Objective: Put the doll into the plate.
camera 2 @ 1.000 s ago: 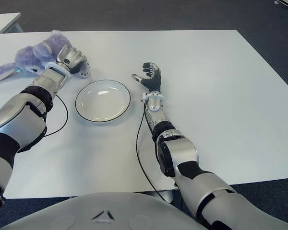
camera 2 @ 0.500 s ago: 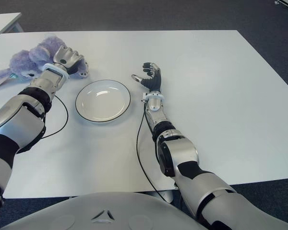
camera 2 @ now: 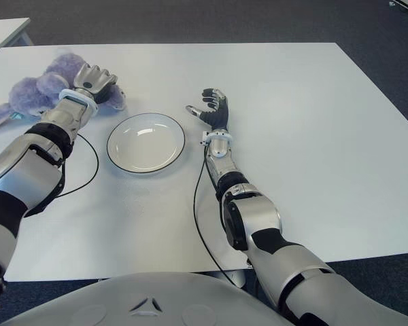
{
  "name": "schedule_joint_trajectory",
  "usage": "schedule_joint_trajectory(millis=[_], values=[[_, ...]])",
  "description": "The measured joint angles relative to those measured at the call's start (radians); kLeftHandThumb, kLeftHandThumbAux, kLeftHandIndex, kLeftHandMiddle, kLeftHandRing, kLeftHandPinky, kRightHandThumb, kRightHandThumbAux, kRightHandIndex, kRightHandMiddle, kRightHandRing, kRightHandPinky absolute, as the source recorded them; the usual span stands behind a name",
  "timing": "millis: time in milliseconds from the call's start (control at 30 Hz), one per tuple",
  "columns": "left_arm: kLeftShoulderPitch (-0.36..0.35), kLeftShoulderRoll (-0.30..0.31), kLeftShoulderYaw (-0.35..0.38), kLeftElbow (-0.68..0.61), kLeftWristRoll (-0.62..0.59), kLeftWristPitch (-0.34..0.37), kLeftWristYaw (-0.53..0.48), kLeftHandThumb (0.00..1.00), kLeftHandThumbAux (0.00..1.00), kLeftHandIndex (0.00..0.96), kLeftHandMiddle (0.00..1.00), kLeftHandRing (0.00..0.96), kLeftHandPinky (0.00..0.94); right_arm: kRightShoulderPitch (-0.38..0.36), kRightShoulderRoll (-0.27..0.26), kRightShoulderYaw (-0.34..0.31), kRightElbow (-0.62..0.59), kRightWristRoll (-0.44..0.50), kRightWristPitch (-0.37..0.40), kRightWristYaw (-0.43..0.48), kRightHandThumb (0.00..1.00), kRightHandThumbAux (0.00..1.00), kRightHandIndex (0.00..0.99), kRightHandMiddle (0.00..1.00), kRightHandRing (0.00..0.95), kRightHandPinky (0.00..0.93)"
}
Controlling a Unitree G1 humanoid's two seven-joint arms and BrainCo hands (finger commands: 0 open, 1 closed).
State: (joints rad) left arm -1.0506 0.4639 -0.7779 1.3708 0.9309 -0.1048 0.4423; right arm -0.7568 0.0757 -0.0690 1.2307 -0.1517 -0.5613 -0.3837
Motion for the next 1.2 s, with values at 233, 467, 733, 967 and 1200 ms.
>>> schedule_joint_trajectory(millis=[233,467,733,967,1200], values=[[0.000,0.000,0.040,-0.003,-0.031,-0.012,0.000,0.845,0.671,0.395,0.545,0.796,0.798,0.000,0.000,-0.004,0.000,0.002,0.000,0.006,0.076,0.955,0.332,0.349,0.335,0.289],[-0.007,0.005,0.077,-0.009,-0.057,-0.026,0.000,0.844,0.671,0.395,0.545,0.789,0.798,0.000,0.000,-0.016,0.000,0.006,0.000,0.007,0.070,0.950,0.332,0.356,0.353,0.307],[-0.019,0.015,0.103,-0.019,-0.069,-0.040,0.000,0.843,0.670,0.402,0.555,0.795,0.803,0.000,0.000,-0.027,0.000,0.015,-0.004,0.015,0.095,0.948,0.342,0.356,0.348,0.279],[-0.031,0.015,0.117,-0.028,-0.070,-0.051,0.001,0.843,0.670,0.403,0.555,0.797,0.813,0.000,0.000,-0.031,0.000,0.020,-0.007,0.022,0.074,0.934,0.345,0.359,0.340,0.262],[-0.032,0.015,0.131,-0.036,-0.071,-0.073,0.011,0.841,0.670,0.404,0.556,0.783,0.779,0.000,0.000,-0.032,0.000,0.024,-0.008,0.028,0.075,0.950,0.341,0.358,0.340,0.276]])
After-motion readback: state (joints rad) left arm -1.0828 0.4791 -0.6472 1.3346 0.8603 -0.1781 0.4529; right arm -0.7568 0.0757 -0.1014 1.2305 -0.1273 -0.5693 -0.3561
